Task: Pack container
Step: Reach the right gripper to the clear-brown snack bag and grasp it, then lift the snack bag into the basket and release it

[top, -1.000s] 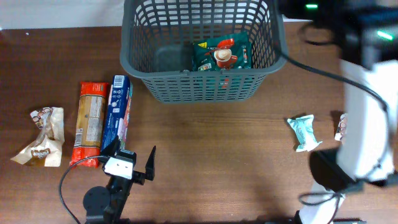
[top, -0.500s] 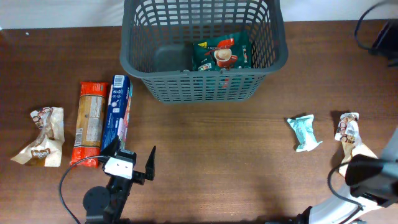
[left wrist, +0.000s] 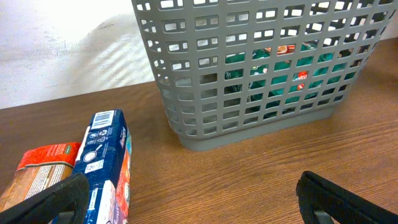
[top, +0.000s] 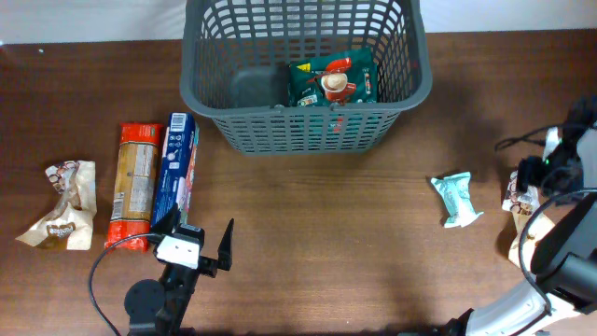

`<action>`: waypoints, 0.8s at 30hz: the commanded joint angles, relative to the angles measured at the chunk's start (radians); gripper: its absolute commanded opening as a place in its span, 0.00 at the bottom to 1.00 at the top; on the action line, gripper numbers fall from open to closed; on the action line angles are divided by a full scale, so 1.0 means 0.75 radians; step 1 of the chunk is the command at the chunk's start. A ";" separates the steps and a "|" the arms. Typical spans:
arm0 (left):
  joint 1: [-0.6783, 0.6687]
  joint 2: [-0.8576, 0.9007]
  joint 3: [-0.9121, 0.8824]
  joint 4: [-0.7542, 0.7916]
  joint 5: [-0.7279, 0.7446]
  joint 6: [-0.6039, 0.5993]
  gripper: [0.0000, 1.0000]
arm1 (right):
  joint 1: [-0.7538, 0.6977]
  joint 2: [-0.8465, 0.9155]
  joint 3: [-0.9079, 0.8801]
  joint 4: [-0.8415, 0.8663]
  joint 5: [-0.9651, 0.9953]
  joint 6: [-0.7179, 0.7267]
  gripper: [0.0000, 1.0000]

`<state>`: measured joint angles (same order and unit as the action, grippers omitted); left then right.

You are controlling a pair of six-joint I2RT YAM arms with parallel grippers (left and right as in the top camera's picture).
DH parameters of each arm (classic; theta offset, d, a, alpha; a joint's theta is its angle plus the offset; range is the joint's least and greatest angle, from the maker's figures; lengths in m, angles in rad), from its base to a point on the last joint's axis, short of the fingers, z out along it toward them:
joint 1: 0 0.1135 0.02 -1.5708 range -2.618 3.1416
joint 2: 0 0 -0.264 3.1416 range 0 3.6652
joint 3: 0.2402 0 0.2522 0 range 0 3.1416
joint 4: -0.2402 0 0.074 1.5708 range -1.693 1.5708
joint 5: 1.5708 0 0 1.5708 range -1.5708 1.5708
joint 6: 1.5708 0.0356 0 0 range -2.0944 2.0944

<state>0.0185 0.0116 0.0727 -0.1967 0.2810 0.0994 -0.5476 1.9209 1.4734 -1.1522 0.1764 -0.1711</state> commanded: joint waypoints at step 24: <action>-0.006 -0.009 -0.013 0.004 0.011 -0.011 0.99 | -0.046 0.012 0.103 0.231 -0.527 0.172 0.03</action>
<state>0.0185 0.0116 0.0727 -0.1963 0.2810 0.0994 -0.5846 1.9438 1.3418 -0.9363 0.0311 -0.1104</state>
